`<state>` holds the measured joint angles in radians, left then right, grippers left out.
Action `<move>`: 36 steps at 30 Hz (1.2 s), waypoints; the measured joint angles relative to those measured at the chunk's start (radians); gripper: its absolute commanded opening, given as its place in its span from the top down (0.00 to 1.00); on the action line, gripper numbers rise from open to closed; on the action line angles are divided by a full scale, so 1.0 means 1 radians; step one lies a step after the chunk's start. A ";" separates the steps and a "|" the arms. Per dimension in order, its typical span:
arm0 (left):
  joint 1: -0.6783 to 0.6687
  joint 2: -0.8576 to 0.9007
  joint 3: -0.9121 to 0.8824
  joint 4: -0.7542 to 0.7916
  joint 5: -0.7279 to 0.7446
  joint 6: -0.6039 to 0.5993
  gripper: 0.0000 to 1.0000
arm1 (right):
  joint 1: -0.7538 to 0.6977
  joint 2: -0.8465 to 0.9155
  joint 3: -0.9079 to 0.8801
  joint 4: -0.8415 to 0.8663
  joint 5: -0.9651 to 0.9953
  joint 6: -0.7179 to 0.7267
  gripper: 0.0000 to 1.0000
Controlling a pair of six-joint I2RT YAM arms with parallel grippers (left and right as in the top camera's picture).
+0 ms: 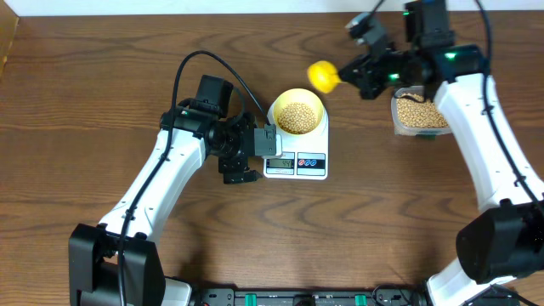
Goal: Scoop item into bowl and weigh 50g on scale
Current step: 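Return the scoop with the right gripper into the soybean tub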
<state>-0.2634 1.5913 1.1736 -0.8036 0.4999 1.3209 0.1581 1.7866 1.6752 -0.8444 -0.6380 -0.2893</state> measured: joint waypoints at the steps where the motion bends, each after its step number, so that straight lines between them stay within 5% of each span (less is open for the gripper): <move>1: 0.000 0.000 0.000 0.000 0.000 0.000 0.03 | -0.026 0.000 0.000 -0.016 0.011 0.013 0.99; 19: 0.000 0.000 0.000 0.000 0.000 0.000 0.02 | -0.255 0.000 -0.002 -0.248 0.508 0.134 0.99; 36: 0.000 0.000 0.000 0.000 0.000 0.000 0.03 | -0.298 0.000 -0.241 0.048 0.550 0.261 0.99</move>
<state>-0.2634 1.5913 1.1736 -0.8036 0.4999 1.3209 -0.1394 1.7866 1.4338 -0.7963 -0.0879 -0.0280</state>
